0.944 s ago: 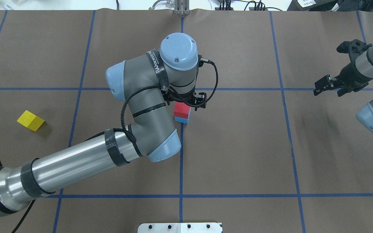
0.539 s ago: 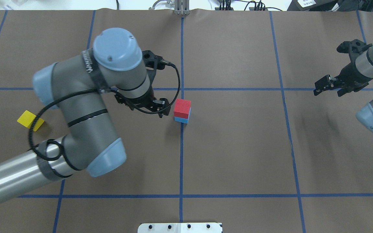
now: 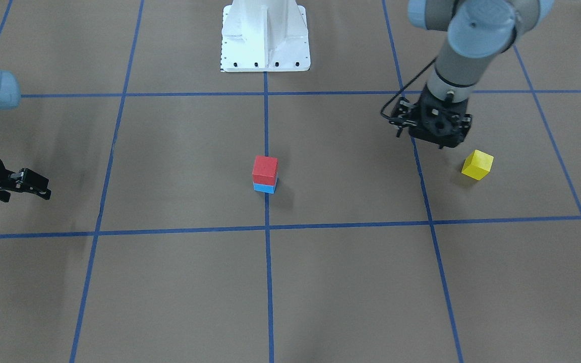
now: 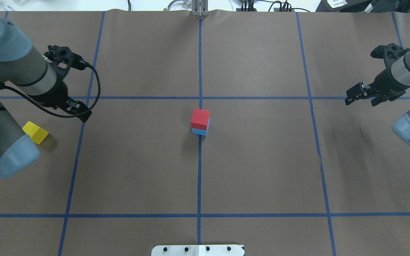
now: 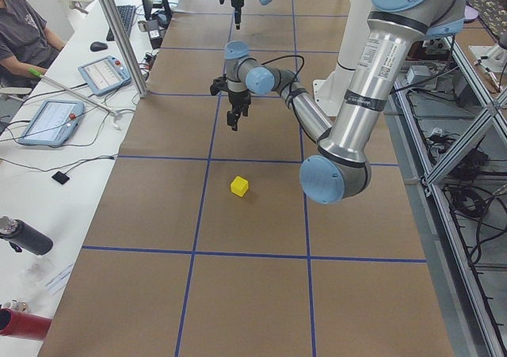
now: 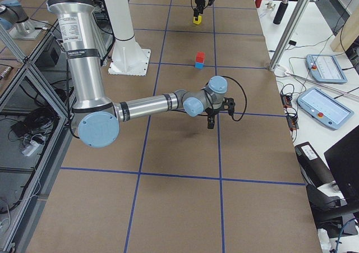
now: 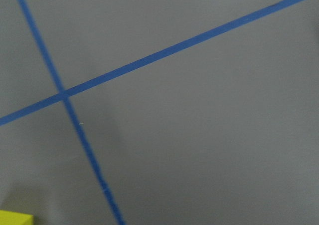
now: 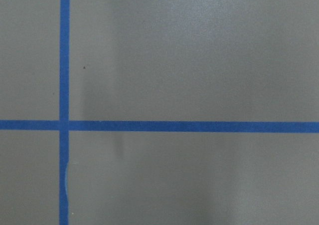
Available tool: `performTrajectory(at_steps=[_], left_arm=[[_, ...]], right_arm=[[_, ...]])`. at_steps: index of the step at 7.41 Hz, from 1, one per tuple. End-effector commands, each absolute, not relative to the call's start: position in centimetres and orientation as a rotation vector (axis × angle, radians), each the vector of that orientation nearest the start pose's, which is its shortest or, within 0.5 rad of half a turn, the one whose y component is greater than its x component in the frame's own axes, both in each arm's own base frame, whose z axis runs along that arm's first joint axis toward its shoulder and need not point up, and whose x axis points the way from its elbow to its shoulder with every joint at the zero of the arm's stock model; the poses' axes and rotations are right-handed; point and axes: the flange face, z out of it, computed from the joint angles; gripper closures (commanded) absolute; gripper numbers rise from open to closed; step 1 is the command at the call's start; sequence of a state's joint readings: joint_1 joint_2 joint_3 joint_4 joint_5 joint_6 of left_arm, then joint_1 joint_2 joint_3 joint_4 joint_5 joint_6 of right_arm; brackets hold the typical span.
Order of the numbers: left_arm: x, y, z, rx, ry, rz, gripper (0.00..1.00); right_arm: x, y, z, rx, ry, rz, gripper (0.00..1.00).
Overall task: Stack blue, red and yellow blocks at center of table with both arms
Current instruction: 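Move the left gripper back toward the yellow cube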
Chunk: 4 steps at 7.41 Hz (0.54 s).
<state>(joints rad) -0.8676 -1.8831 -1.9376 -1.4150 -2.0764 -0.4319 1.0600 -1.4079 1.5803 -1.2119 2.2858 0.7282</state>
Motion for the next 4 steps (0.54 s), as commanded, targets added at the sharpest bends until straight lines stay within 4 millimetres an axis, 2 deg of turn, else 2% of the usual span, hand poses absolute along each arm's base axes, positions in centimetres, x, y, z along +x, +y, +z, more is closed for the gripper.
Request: performTrajectory(at_steps=[1, 2, 3, 4], left_arm=[[25.1, -51.6, 46.7, 0.174, 0.715, 0.443, 0.0], [24.6, -51.4, 50.6, 0.202, 0.747, 0.461, 0.0], [24.3, -50.5, 52.4, 0.189, 0.754, 0.449, 0.0], [24.1, -50.1, 53.3, 0.178, 0.749, 0.448, 0.0]], right_arm=[[-22.4, -53.9, 52.7, 0.011, -0.864, 0.014, 0.0], [-22.4, -53.9, 52.5, 0.014, -0.865, 0.013, 0.0], [-22.4, -53.9, 52.4, 0.015, -0.866, 0.013, 0.0], [-22.4, -54.0, 52.2, 0.019, -0.868, 0.011, 0.0]])
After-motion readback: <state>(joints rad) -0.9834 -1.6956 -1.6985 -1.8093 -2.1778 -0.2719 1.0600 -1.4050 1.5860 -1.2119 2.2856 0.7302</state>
